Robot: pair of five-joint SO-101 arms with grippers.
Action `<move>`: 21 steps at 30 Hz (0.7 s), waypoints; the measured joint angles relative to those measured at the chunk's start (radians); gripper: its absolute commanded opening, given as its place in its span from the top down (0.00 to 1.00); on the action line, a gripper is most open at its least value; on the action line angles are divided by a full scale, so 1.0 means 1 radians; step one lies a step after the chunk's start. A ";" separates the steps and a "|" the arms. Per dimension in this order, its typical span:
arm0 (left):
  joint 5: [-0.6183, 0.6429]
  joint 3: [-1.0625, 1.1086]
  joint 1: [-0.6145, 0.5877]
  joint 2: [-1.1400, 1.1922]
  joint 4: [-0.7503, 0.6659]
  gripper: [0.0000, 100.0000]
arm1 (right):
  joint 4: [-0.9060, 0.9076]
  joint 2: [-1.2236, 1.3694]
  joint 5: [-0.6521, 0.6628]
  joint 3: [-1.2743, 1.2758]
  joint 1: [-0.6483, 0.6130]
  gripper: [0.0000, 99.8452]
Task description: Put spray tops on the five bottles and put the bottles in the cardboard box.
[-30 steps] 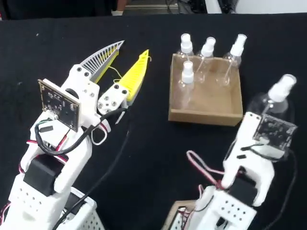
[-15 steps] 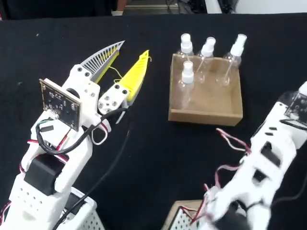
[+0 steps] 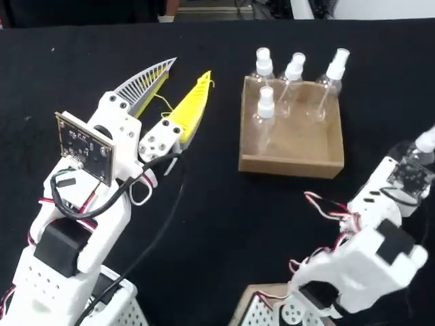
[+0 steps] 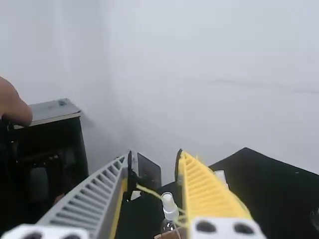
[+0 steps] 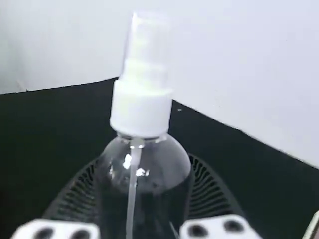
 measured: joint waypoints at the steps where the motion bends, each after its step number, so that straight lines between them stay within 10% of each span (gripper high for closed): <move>1: 0.000 0.000 0.000 0.000 0.000 0.84 | -0.020 0.028 -0.012 -0.009 0.006 0.99; 21: 0.000 0.083 0.002 0.000 -0.109 0.84 | -0.078 0.218 -0.043 -0.114 0.052 0.84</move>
